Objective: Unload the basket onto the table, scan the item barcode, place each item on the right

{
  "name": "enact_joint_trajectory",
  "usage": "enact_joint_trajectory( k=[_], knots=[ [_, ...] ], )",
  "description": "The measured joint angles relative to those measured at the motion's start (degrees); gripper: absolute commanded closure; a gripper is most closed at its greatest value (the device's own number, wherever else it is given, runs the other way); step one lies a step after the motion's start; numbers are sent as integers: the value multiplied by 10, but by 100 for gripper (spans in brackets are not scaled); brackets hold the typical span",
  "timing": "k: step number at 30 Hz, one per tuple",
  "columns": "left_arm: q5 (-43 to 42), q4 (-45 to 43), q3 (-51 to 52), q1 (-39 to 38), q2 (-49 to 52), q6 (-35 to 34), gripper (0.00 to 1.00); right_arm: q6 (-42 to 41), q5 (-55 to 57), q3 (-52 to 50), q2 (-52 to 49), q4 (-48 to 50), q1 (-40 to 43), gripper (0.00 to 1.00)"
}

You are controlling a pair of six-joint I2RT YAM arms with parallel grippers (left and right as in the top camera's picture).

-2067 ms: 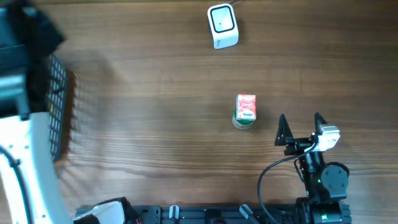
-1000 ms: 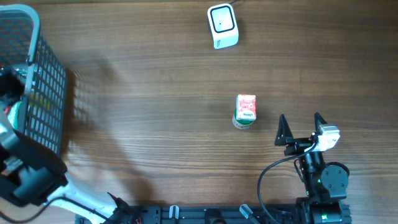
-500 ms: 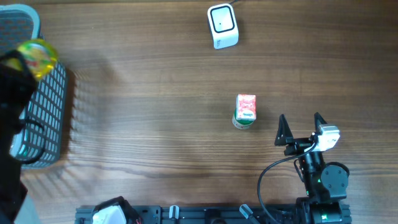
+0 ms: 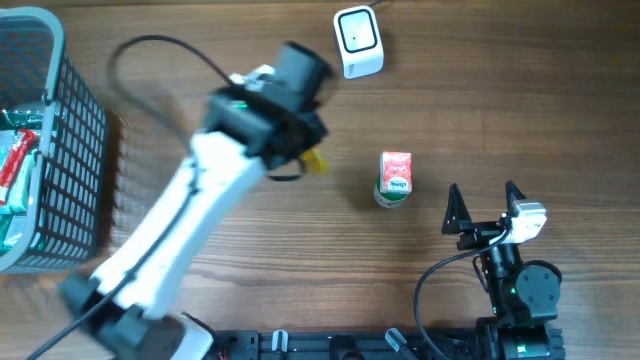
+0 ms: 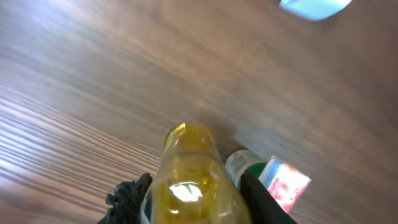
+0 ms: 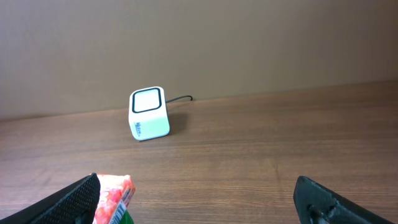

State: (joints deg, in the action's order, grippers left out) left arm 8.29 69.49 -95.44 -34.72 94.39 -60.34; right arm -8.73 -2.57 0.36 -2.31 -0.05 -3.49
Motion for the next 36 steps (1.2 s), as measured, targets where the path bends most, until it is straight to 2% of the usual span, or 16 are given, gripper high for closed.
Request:
enact_joint_trajectory(
  k=[3,5,8,10,11,14,19,23,28,31,36],
  knots=[
    [36,-26,0,-58,80,-93,88,0,0,0,0,0,0,0],
    [49,-49,1,-77,117,-126,87,0,0,0,0,0,0,0],
    [59,-93,1,-95,162,-150,77,0,0,0,0,0,0,0],
    [60,-108,1,-98,182,-155,74,0,0,0,0,0,0,0],
    [61,-113,1,-98,190,-155,55,0,0,0,0,0,0,0],
    [64,-117,1,-98,196,-160,28,0,0,0,0,0,0,1],
    [69,-117,1,-99,196,-157,10,0,0,0,0,0,0,0],
    [73,-120,-3,-99,196,-106,7,0,0,0,0,0,0,0],
    [157,-126,-72,-79,157,11,7,0,0,0,0,0,0,0],
    [187,-128,-123,4,89,102,8,0,0,0,0,0,0,0],
    [204,-130,-159,252,-17,269,14,0,0,0,0,0,0,0]
  ],
)
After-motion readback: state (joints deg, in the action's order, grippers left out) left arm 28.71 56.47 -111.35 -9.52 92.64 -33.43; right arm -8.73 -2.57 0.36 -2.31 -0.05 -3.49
